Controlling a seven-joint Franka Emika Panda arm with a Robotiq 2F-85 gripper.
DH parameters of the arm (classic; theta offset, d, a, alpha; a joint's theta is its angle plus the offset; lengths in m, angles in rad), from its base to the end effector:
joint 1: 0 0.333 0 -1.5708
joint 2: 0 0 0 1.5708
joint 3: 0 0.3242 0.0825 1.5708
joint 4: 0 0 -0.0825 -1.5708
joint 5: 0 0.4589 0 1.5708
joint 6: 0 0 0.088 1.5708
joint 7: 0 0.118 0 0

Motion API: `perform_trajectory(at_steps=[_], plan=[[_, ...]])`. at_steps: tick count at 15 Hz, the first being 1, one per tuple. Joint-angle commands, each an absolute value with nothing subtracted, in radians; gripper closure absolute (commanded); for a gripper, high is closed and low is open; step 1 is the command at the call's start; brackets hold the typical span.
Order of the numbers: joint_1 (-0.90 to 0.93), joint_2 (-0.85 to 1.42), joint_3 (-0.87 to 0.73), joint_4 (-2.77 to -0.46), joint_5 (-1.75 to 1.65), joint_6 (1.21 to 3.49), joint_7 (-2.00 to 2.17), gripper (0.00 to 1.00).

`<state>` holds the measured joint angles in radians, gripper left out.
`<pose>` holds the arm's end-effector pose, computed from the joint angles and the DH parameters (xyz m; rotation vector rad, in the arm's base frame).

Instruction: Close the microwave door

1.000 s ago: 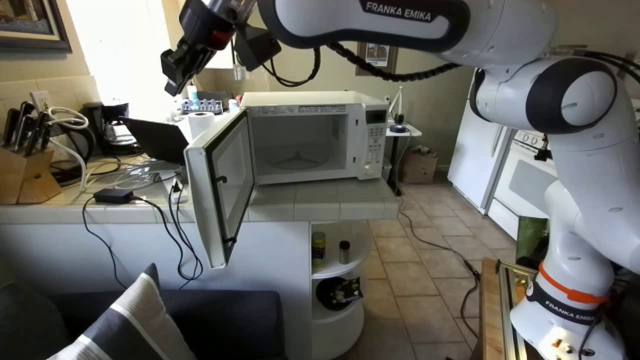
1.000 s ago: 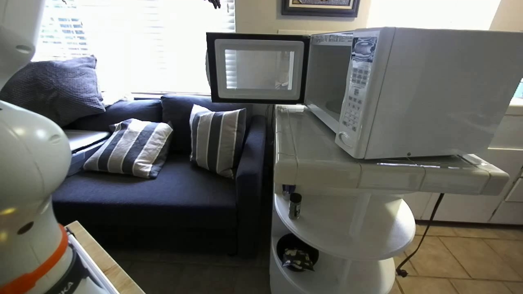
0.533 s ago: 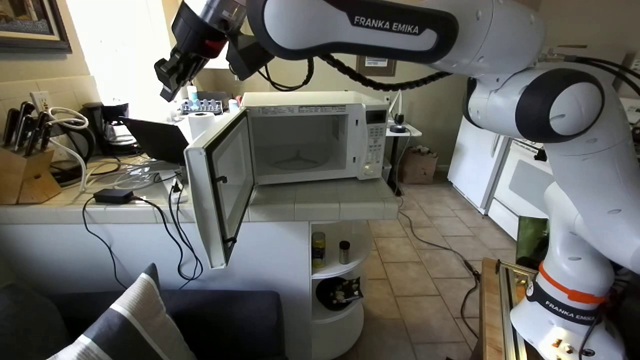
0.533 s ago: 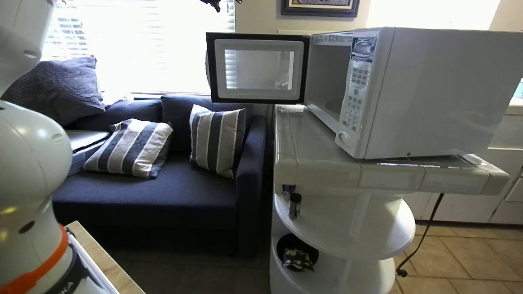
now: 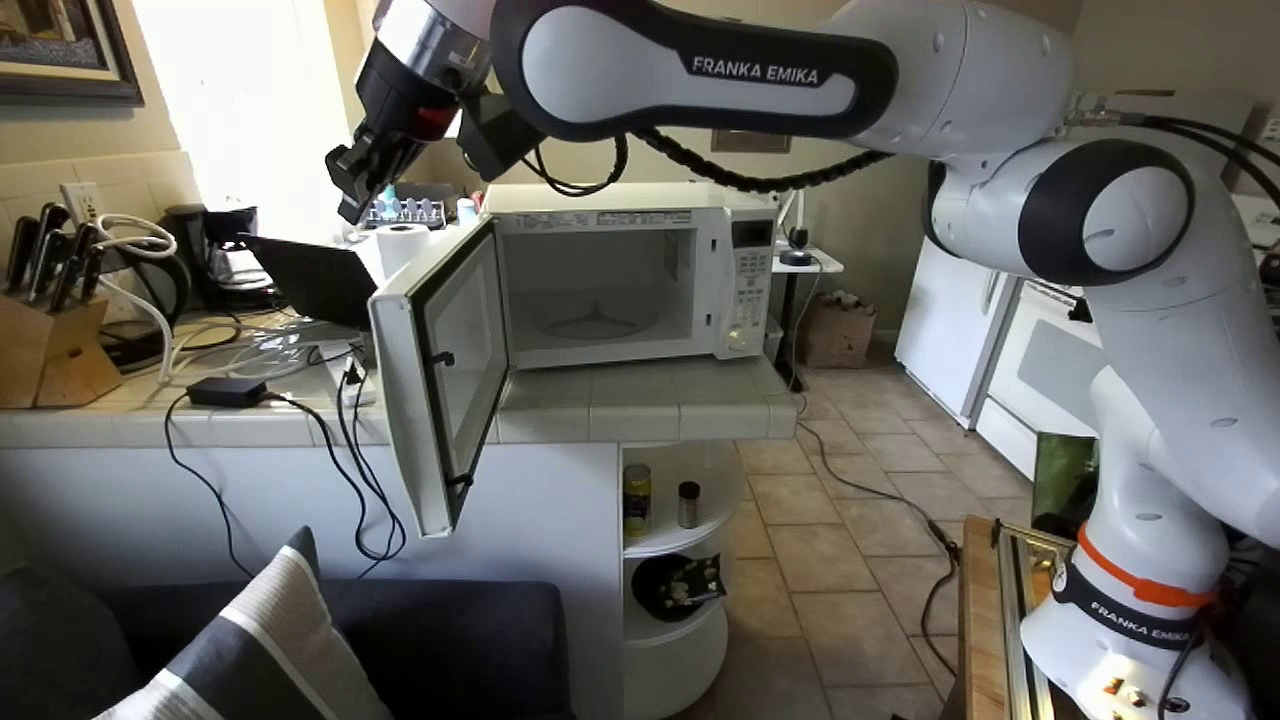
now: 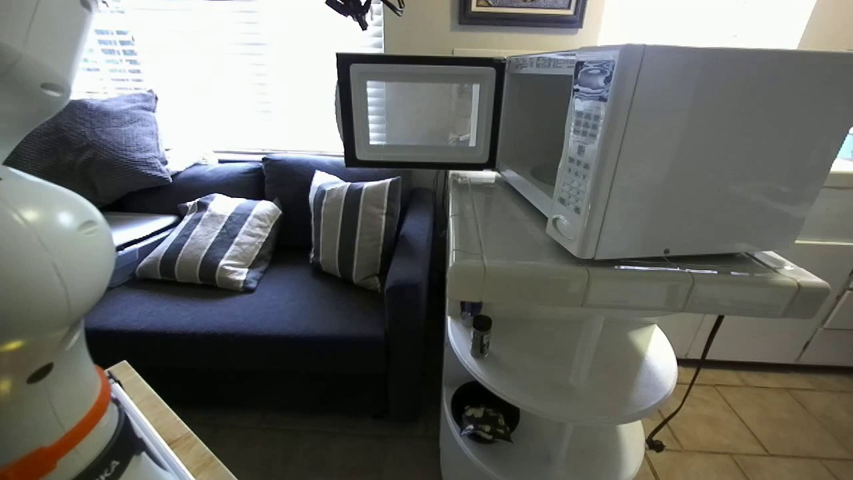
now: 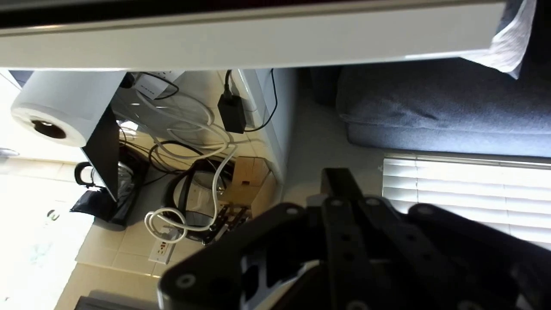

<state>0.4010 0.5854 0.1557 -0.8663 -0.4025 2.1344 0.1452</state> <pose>0.7441 0.3800 0.6639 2.7853 0.6359 1.1205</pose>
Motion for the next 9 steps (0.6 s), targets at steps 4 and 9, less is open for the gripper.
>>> perform_trajectory(at_steps=[4, 9], plan=[[0.392, 0.601, 0.172, -0.904, -0.386, 2.141, 0.134, 1.0], [0.383, 0.615, 0.184, -0.919, -0.373, 2.136, 0.121, 1.0]])
